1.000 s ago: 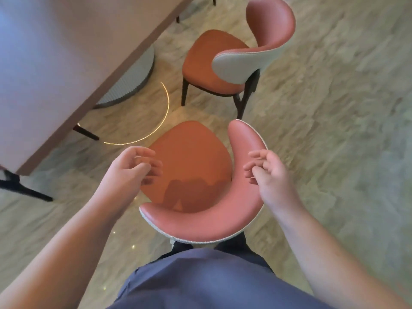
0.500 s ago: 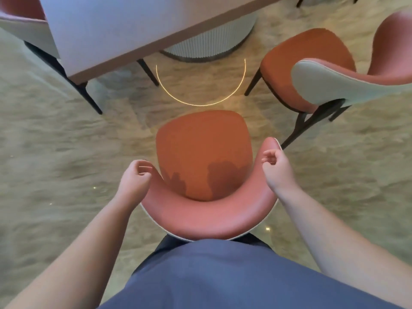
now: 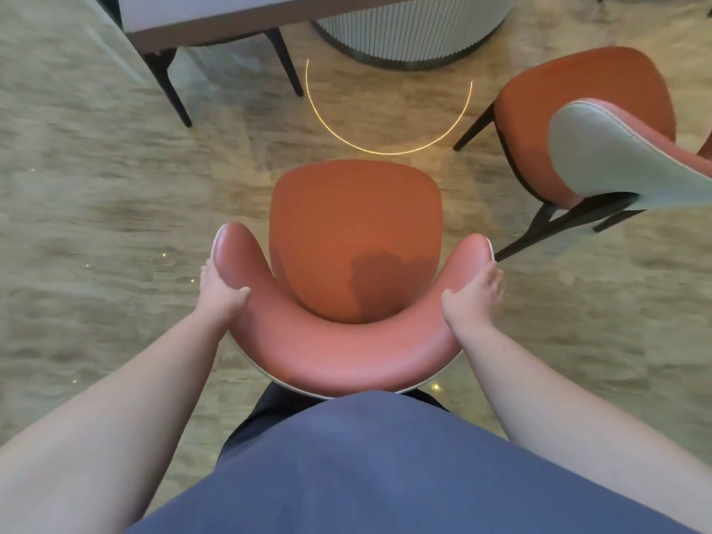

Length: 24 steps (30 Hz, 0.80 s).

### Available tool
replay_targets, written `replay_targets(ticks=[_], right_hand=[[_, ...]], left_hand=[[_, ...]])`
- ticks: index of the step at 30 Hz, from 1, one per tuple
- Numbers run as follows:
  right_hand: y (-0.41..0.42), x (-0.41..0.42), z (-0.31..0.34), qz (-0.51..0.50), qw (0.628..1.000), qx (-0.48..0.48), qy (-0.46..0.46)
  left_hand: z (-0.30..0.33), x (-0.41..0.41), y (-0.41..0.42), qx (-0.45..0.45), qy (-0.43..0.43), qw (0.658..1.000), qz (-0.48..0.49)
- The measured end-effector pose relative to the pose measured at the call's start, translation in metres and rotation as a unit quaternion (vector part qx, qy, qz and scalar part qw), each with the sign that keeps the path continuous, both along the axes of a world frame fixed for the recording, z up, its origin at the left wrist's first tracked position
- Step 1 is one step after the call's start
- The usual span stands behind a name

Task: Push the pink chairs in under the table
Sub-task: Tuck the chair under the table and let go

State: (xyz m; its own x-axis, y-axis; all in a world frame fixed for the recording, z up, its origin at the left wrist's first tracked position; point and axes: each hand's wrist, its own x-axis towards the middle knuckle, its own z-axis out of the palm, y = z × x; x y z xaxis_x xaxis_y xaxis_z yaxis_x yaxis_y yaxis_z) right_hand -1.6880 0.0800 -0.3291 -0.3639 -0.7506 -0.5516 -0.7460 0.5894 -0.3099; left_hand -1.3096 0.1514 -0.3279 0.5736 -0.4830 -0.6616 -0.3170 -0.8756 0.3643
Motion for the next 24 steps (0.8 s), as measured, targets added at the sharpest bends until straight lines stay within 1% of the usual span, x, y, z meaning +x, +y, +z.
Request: replay_targets(ticks=[3, 7, 12, 16, 20, 24], right_hand=[[-0.009, -0.01, -0.012, -0.114, 0.992, 0.042, -0.021], [-0.022, -0.033, -0.026, -0.147, 0.985, 0.078, -0.048], [-0.026, -0.037, -0.044, -0.213, 0.972, 0.061, -0.079], [-0.029, -0.042, -0.053, -0.249, 0.959, 0.073, -0.11], [-0.029, -0.045, -0.057, -0.249, 0.96, 0.062, -0.113], [-0.03, -0.045, -0.054, -0.233, 0.965, 0.034, -0.111]], left_hand=[[-0.011, 0.002, -0.006, 0.016, -0.01, 0.999, 0.043], [-0.022, 0.013, -0.018, 0.029, 0.006, 0.991, 0.13], [-0.037, 0.028, -0.021, 0.03, 0.055, 0.98, 0.187], [-0.046, 0.033, -0.02, 0.009, 0.098, 0.972, 0.213], [-0.047, 0.03, -0.023, 0.002, 0.051, 0.979, 0.199], [-0.044, 0.026, -0.022, -0.009, 0.03, 0.985, 0.172]])
